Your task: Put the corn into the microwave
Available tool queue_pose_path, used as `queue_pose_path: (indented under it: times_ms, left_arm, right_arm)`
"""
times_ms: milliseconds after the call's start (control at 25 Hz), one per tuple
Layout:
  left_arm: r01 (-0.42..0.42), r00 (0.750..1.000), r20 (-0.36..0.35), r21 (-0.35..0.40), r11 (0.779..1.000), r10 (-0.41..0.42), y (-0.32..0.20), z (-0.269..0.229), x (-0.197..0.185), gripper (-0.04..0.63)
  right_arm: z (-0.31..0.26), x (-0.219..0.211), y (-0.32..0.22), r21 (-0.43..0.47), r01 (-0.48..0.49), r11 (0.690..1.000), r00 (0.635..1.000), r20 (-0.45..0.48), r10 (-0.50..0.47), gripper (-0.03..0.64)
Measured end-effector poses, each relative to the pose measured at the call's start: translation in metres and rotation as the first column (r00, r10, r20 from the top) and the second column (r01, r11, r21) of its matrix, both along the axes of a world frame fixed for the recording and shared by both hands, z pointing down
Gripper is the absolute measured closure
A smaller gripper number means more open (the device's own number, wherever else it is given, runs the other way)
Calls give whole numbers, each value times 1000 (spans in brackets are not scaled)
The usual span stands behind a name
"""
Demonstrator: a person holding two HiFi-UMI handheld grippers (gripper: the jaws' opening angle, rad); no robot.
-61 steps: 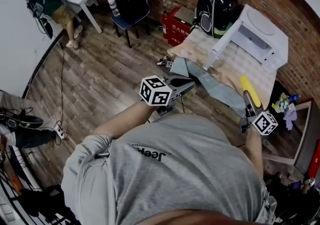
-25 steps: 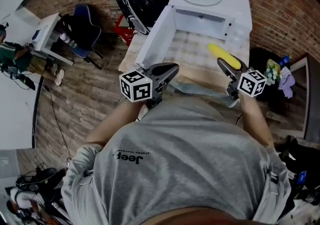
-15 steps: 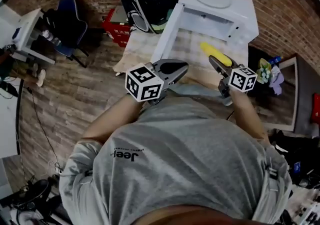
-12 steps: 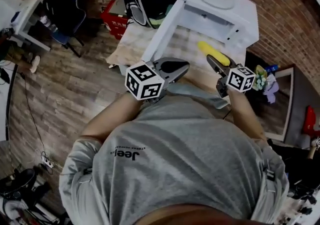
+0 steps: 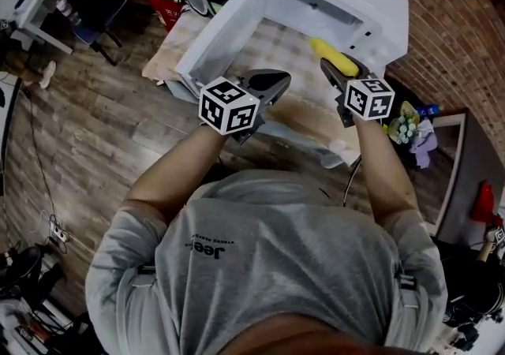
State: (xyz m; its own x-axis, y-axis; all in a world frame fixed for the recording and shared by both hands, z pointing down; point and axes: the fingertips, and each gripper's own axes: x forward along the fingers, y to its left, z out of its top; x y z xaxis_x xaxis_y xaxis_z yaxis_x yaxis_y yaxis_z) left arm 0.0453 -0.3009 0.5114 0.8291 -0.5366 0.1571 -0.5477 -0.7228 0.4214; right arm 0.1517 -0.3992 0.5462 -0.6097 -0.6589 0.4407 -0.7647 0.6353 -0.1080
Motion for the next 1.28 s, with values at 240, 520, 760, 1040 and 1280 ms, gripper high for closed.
queue_pose_path:
  times_ms: [240, 520, 760, 1040, 1280]
  left_arm:
    - [14, 1000, 22, -4, 1000, -14, -27, 21, 0, 577]
    - [14, 1000, 12, -7, 1000, -14, -52, 39, -1, 577]
    - [-3, 1000, 7, -24, 1000, 3, -58, 60, -3, 577]
    - [-29, 1000, -5, -20, 999, 29, -62, 72, -7, 577]
    - [-35, 999, -1, -21, 999, 35, -65, 80, -9, 577]
  right_arm:
    - [31, -9, -45, 66, -35, 997, 986, -158, 45, 376]
    - [56, -35, -111, 88, -78, 993, 980, -177, 92, 376]
    - [77, -67, -165, 104, -78, 992, 979, -179, 96, 376]
    - [94, -79, -230, 97, -146, 985, 973, -165, 161, 376]
    - [103, -84, -257, 105, -162, 981, 962, -204, 181, 376]
